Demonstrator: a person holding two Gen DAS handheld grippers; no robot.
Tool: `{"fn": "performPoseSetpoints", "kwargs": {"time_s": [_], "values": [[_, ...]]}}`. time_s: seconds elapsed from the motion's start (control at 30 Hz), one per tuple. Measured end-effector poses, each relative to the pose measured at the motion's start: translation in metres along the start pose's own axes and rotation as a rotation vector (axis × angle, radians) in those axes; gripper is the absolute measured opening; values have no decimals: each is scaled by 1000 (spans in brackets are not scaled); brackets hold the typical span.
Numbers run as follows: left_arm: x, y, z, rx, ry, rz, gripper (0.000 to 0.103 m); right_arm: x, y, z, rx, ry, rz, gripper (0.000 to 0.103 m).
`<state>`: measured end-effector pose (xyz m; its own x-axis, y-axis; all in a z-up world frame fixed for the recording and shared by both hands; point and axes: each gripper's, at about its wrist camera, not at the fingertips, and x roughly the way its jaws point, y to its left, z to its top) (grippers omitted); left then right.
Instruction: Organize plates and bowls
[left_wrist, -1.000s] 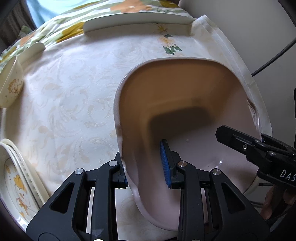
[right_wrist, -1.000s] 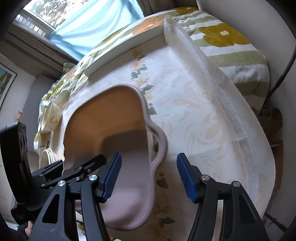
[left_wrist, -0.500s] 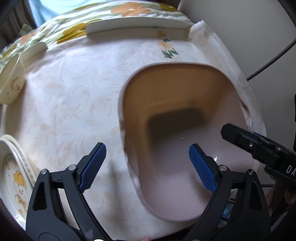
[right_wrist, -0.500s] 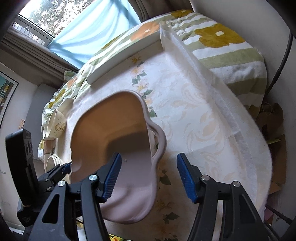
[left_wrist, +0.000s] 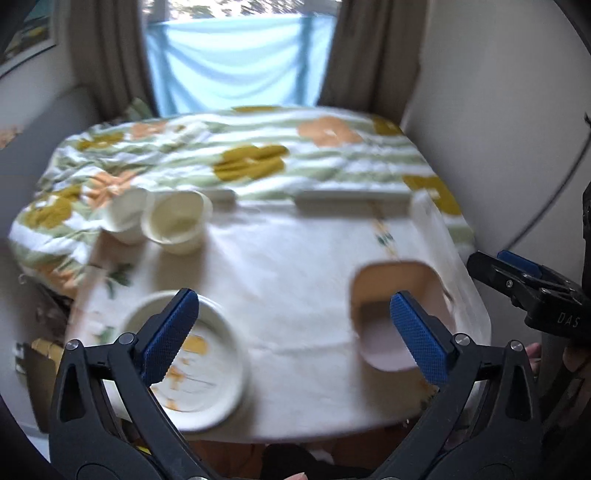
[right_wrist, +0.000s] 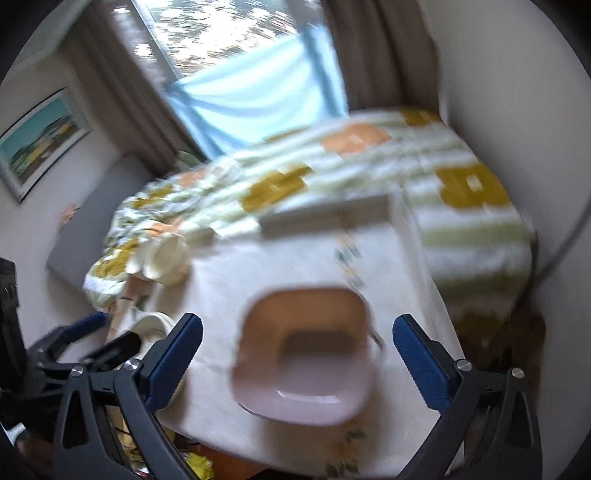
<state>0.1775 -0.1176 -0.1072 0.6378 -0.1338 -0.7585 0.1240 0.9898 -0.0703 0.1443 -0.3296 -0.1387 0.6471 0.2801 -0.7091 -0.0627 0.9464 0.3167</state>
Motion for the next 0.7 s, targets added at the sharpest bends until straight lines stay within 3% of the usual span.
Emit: {"fn": "performPoseSetpoints", "kwargs": {"time_s": [0.23, 0.37, 0.57, 0.7], "values": [[10, 90, 20, -168, 69, 62, 103, 35, 70, 37, -123, 61, 114, 103], [28, 151, 32, -261, 120, 86, 103, 66, 108, 56, -181, 88, 124, 103], [83, 208, 49, -351, 189, 39, 102, 150, 150, 77, -167, 170, 129, 103], [134, 232, 57, -380, 247, 5, 89, 207, 163, 82, -140, 263, 100, 102]]}}
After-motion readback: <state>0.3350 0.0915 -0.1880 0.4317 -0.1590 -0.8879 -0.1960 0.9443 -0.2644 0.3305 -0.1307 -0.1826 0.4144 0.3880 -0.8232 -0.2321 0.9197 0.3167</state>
